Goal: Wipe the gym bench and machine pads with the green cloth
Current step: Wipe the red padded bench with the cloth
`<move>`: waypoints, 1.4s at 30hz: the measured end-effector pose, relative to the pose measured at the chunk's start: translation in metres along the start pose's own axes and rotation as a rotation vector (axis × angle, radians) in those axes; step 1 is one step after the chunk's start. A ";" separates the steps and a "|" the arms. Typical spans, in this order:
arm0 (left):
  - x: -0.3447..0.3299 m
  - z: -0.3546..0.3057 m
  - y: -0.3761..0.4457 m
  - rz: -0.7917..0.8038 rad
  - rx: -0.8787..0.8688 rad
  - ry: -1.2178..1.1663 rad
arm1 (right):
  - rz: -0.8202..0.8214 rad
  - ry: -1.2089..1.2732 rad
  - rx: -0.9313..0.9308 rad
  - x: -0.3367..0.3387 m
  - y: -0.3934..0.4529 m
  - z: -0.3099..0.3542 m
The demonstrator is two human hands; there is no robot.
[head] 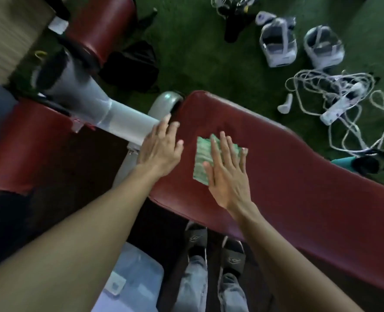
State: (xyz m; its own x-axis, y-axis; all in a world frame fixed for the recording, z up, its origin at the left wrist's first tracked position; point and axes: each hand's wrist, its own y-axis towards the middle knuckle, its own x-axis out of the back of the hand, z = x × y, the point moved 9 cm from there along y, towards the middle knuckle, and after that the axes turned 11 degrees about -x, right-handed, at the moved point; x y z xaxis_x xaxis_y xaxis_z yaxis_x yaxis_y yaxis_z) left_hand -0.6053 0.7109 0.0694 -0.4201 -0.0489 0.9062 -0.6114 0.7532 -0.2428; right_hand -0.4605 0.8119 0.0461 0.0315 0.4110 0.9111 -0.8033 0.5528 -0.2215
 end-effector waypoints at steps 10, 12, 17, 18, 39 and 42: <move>-0.059 0.028 0.036 -0.259 -0.204 -0.138 | -0.275 -0.050 -0.226 -0.019 0.119 0.014; -0.059 0.029 0.037 -0.261 -0.212 -0.146 | -0.194 -0.062 -0.043 -0.032 0.101 0.033; -0.061 0.029 0.038 -0.249 -0.207 -0.144 | -0.087 -0.180 -0.079 -0.036 0.022 -0.049; -0.061 0.029 0.038 -0.250 -0.208 -0.134 | -0.122 -0.153 -0.199 -0.029 0.035 -0.060; -0.059 0.022 0.037 -0.220 -0.158 0.134 | -0.172 -0.061 -0.034 -0.030 0.090 0.021; -0.058 0.020 0.035 -0.226 -0.161 0.209 | -0.104 -0.117 0.040 -0.044 0.016 -0.019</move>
State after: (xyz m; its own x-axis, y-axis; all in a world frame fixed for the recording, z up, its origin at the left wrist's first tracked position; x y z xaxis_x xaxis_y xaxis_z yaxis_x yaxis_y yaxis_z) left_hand -0.6153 0.7272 0.0014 -0.1297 -0.1033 0.9862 -0.5522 0.8336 0.0147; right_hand -0.4633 0.8169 -0.0042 0.0484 0.2646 0.9631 -0.8227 0.5575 -0.1118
